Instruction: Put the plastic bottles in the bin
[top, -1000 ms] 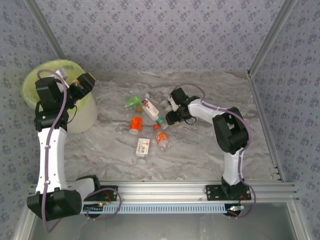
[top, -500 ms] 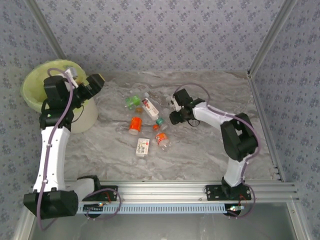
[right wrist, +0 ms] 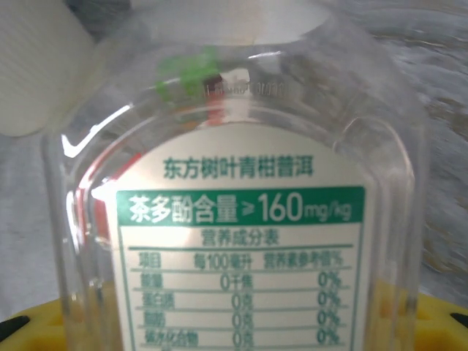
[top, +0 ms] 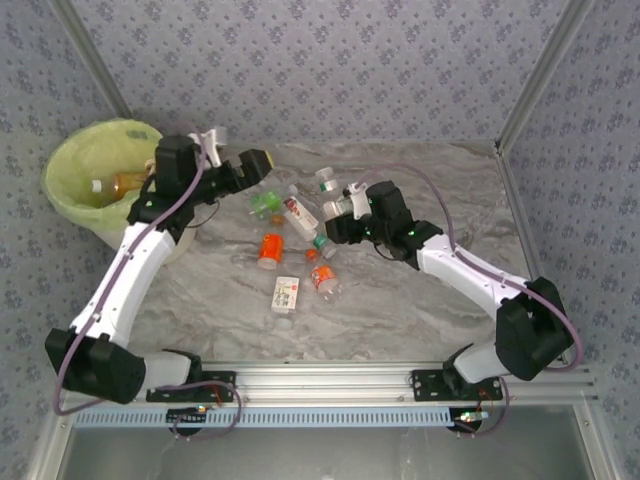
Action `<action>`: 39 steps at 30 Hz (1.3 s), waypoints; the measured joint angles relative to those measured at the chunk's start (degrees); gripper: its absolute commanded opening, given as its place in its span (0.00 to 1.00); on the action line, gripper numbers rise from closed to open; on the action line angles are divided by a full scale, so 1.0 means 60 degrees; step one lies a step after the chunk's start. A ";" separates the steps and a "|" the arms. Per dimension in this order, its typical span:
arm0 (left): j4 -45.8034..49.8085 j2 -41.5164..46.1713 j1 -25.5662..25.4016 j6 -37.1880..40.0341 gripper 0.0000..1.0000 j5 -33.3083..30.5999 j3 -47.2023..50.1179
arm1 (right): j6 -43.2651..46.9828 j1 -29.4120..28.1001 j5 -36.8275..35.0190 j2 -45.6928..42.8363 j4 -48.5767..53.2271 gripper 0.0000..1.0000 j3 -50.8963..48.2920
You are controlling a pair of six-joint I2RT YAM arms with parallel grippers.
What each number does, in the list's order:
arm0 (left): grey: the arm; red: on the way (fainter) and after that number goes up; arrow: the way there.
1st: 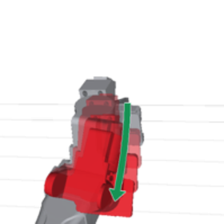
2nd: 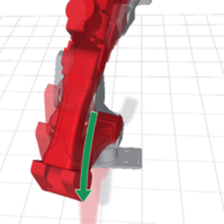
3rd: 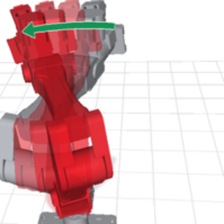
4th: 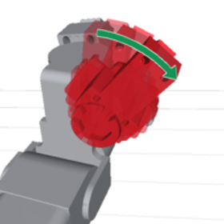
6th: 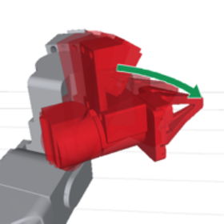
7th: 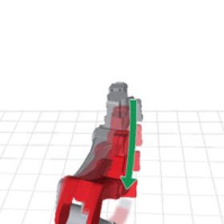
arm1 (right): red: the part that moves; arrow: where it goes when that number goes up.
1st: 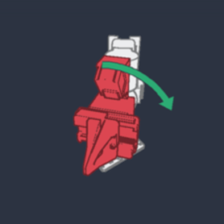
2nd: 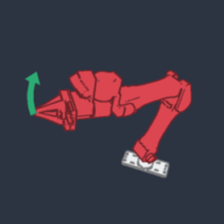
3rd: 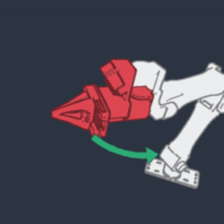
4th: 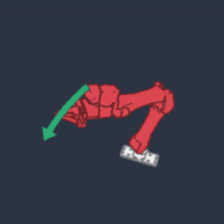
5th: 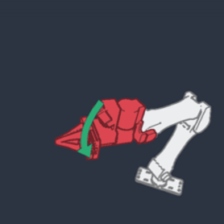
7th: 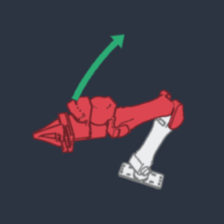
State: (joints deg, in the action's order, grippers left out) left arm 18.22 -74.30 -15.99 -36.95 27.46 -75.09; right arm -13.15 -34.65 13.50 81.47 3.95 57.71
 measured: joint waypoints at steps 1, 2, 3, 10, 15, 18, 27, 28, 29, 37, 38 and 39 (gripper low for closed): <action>-0.0033 -0.0149 -0.0168 0.0004 0.99 0.0033 -0.0106 | -0.0062 -0.0102 0.0102 -0.0036 -0.0197 0.49 -0.0058; -0.0062 -0.0288 -0.0321 0.0004 0.99 0.0047 -0.0204 | -0.0109 -0.0175 0.0168 -0.0069 -0.0328 0.49 -0.0102; -0.0087 -0.0412 -0.0474 0.0004 0.99 0.0069 -0.0284 | -0.0178 -0.0262 0.0270 -0.0102 -0.0499 0.49 -0.0149; -0.0164 -0.1122 -0.1253 -0.0051 0.95 0.0066 -0.0539 | -0.0390 -0.0597 0.0754 -0.0106 -0.1239 0.50 -0.0171; -0.0138 -0.1708 -0.1636 -0.0117 0.81 0.0018 -0.0933 | -0.0401 -0.0750 0.0976 -0.0091 -0.1432 0.50 -0.0160; -0.0033 -0.1858 -0.1854 -0.0018 0.71 -0.0288 -0.1104 | -0.0430 -0.0871 0.1027 -0.0036 -0.1548 0.50 -0.0109; 0.0397 -0.1898 -0.2051 0.0310 0.40 -0.0958 -0.1220 | -0.0667 -0.1155 0.1009 0.0120 -0.1953 0.55 -0.0004; 0.0441 -0.1898 -0.2051 0.0313 0.36 -0.1016 -0.1231 | -0.0670 -0.1169 0.1005 0.0135 -0.1963 0.57 -0.0004; 0.0495 -0.1898 -0.2055 0.0302 0.34 -0.1049 -0.1260 | -0.0674 -0.1173 0.1002 0.0149 -0.1982 0.59 -0.0004; 0.0721 -0.1898 -0.2087 0.0477 0.00 -0.1231 -0.1392 | -0.0681 -0.1188 0.0947 0.0178 -0.1945 0.86 0.0142; 0.0725 -0.1898 -0.2087 0.0506 0.00 -0.1260 -0.1406 | -0.0692 -0.1188 0.0878 0.0175 -0.1931 0.91 0.0160; 0.0725 -0.1898 -0.2087 0.0514 0.00 -0.1293 -0.1413 | -0.0652 -0.1188 0.0790 0.0168 -0.1912 0.95 0.0160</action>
State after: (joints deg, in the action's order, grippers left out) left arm 22.57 -85.69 -28.51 -33.87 19.70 -83.57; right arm -17.06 -41.78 18.24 82.48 -7.53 58.67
